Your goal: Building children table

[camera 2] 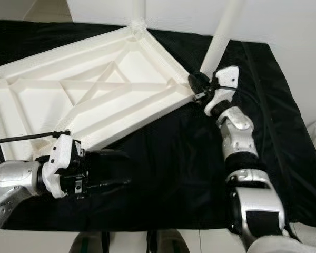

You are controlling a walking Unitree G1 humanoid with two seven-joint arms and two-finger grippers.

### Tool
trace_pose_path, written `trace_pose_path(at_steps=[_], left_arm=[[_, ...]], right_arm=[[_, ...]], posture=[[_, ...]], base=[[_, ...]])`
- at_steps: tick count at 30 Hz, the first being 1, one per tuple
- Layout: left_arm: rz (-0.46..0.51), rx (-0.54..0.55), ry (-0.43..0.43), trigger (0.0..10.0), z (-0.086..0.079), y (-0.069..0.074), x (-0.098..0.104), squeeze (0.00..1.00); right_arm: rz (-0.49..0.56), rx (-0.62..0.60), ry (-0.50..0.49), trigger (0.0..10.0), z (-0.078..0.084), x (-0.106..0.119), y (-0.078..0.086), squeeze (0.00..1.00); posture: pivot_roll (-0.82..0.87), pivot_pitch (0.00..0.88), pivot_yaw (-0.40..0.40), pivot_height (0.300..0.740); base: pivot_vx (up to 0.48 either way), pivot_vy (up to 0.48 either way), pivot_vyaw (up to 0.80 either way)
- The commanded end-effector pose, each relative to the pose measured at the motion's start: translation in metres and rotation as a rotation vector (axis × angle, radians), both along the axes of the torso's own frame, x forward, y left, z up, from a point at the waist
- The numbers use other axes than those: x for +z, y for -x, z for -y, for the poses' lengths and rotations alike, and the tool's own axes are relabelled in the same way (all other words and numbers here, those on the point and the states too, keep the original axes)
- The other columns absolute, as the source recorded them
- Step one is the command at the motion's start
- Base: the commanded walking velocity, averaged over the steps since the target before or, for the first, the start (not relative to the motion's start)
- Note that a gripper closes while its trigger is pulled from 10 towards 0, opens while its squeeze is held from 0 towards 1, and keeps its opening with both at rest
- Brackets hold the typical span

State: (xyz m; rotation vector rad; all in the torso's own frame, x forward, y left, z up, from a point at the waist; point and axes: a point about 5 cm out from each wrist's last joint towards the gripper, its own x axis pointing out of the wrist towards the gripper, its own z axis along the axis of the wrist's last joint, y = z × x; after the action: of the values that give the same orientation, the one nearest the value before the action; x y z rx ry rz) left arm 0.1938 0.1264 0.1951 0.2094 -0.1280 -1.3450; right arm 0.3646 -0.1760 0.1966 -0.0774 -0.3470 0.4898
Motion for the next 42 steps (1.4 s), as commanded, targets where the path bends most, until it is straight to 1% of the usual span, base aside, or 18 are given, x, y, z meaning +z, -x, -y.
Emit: trace_pose_path(at_steps=[1,3,4,7,9,12,13,14,15,17,18,20,24,27,31,35,40,42], left_arm=[[0.003,0.086,0.007,10.0,-0.006,0.006,0.003,0.0],[-0.006,0.109,0.018,10.0,-0.011,0.009,0.006,0.0],[-0.039,0.144,0.021,10.0,-0.021,0.01,0.01,0.0],[-0.067,0.155,0.021,10.0,-0.028,0.011,0.013,0.0],[-0.077,0.178,-0.018,10.0,-0.039,0.012,0.014,0.0],[-0.082,0.186,-0.042,10.0,-0.044,0.014,0.015,0.0],[-0.083,0.197,-0.089,10.0,-0.051,0.019,0.013,0.0],[-0.083,0.197,-0.089,10.0,-0.051,0.019,0.013,0.0],[-0.1,0.241,-0.183,10.0,-0.064,0.028,0.005,0.0],[-0.108,0.257,-0.209,10.0,-0.068,0.029,0.002,0.0],[-0.126,0.274,-0.203,10.0,-0.072,0.029,0.001,0.0],[-0.126,0.274,-0.203,10.0,-0.072,0.029,0.001,0.0],[-0.143,0.356,-0.096,10.0,-0.082,0.041,0.02,0.0],[-0.151,0.369,-0.091,10.0,-0.083,0.043,0.022,0.0],[-0.141,0.446,-0.089,10.0,-0.096,0.052,0.026,0.0],[-0.191,0.533,-0.203,10.0,-0.123,0.064,0.021,0.0],[-0.204,0.558,-0.255,10.0,-0.133,0.065,0.02,0.0],[-0.207,0.596,-0.331,10.0,-0.146,0.066,0.02,0.0]], right_arm=[[0.018,-0.005,-0.005,10.0,-0.003,-0.003,0.006,0.0],[0.021,-0.003,-0.01,10.0,-0.005,-0.006,0.009,0.0],[0.016,-0.002,-0.028,10.0,-0.006,-0.009,0.012,0.0],[0.011,-0.003,-0.045,10.0,-0.007,-0.011,0.013,0.0],[-0.003,0.009,-0.051,10.0,-0.012,-0.014,0.013,0.0],[-0.01,0.016,-0.055,10.0,-0.015,-0.016,0.012,0.0],[-0.02,0.021,-0.059,10.0,-0.018,-0.016,0.009,0.0],[-0.02,0.021,-0.059,10.0,-0.018,-0.016,0.009,0.0],[-0.031,0.024,-0.056,10.0,-0.025,-0.014,0.003,0.0],[-0.035,0.024,-0.055,10.0,-0.027,-0.013,0.002,0.0],[-0.038,0.03,-0.056,10.0,-0.03,-0.013,0.001,0.0],[-0.038,0.03,-0.056,10.0,-0.03,-0.013,0.001,0.0],[-0.069,0.055,-0.059,10.0,-0.042,-0.013,-0.005,0.0],[-0.072,0.057,-0.06,10.0,-0.042,-0.013,-0.006,0.0],[-0.08,0.088,-0.045,10.0,-0.049,-0.011,-0.009,0.0],[-0.084,0.106,-0.021,10.0,-0.054,-0.008,-0.014,0.0],[-0.087,0.109,-0.012,10.0,-0.056,-0.009,-0.015,0.0],[-0.099,0.102,-0.013,10.0,-0.06,-0.012,-0.015,0.0]], posture=[[0.18,0.174,-0.071,0.74],[0.19,0.173,-0.076,0.74],[0.23,0.165,-0.096,0.74],[0.23,0.165,-0.096,0.74],[0.28,0.153,-0.124,0.74],[0.29,0.15,-0.131,0.74],[0.31,0.147,-0.146,0.74],[0.31,0.147,-0.146,0.74],[0.34,0.138,-0.165,0.74],[0.34,0.138,-0.165,0.74],[0.36,0.134,-0.187,0.74],[0.36,0.134,-0.187,0.74],[0.41,0.141,-0.231,0.74],[0.42,0.142,-0.242,0.74],[0.44,0.146,-0.268,0.74],[0.46,0.154,-0.266,0.74],[0.46,0.158,-0.258,0.74],[0.46,0.162,-0.253,0.74]], base=[[0.0,0.0,0.0],[0.0,0.0,0.0],[0.0,0.0,0.0],[0.0,0.0,0.0],[0.0,0.0,0.0],[0.0,0.0,0.0],[0.0,0.0,0.0],[0.0,0.0,0.0],[0.0,0.0,0.0],[0.0,0.0,0.0],[0.0,0.0,0.0],[0.0,0.0,0.0],[0.0,0.0,0.0],[0.0,0.0,0.0],[0.0,0.0,0.0],[0.0,0.0,0.0],[0.0,0.0,0.0],[0.0,0.0,0.0]])
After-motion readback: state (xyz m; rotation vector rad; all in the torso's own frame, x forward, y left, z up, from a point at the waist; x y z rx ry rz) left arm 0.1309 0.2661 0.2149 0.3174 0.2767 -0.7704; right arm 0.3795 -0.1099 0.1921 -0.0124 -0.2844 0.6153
